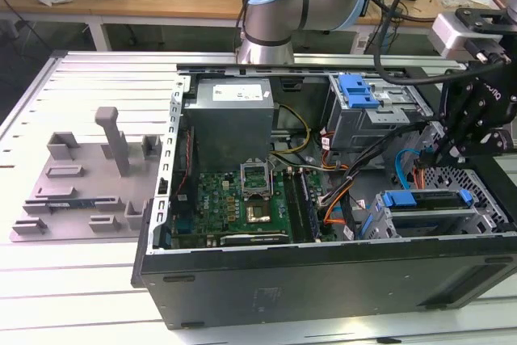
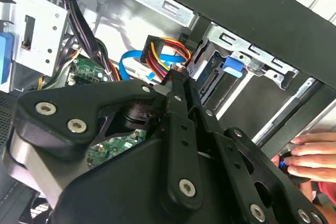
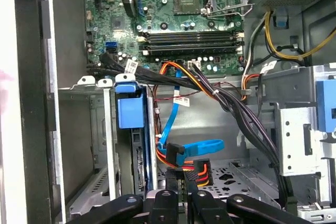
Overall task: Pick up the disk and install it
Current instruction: 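Insert the first disk wire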
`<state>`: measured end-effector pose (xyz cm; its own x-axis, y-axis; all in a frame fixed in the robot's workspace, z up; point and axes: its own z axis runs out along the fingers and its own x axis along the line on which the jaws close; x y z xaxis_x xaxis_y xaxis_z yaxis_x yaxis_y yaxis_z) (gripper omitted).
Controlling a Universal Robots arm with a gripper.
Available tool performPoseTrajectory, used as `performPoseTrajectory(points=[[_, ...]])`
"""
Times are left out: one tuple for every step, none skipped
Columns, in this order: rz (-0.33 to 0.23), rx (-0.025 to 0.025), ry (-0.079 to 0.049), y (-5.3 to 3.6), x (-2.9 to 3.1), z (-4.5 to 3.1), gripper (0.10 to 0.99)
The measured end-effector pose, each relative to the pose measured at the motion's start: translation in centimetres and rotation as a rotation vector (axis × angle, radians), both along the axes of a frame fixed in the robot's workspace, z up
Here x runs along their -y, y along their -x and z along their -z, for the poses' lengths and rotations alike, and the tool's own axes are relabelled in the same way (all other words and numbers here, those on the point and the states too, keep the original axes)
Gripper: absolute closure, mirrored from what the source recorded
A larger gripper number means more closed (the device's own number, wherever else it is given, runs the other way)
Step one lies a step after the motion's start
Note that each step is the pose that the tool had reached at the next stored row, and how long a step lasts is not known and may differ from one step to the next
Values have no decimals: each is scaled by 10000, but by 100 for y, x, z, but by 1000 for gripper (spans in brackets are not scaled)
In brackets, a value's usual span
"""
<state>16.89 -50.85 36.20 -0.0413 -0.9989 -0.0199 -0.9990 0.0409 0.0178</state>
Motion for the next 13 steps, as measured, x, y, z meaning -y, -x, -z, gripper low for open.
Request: performPoseTrajectory(points=[[-62, -12, 45, -4, 0, 0, 922], [-98, -22, 68, -9, 0, -1, 922], [-116, -34, 86, -12, 2, -2, 922], [-117, -39, 84, -13, 7, -1, 922], [-120, -49, 85, -19, 16, -2, 922], [-121, -73, 84, -26, 26, -2, 922], [-119, -105, 84, -31, 33, -3, 922], [-120, -152, 84, -38, 40, -3, 922], [-119, -182, 84, -42, 42, -3, 922], [-119, -219, 84, -47, 45, -4, 922], [-119, -255, 84, -53, 48, -4, 922], [-120, -303, 89, -63, 53, -6, 922], [-119, -313, 90, -66, 55, -6, 922]])
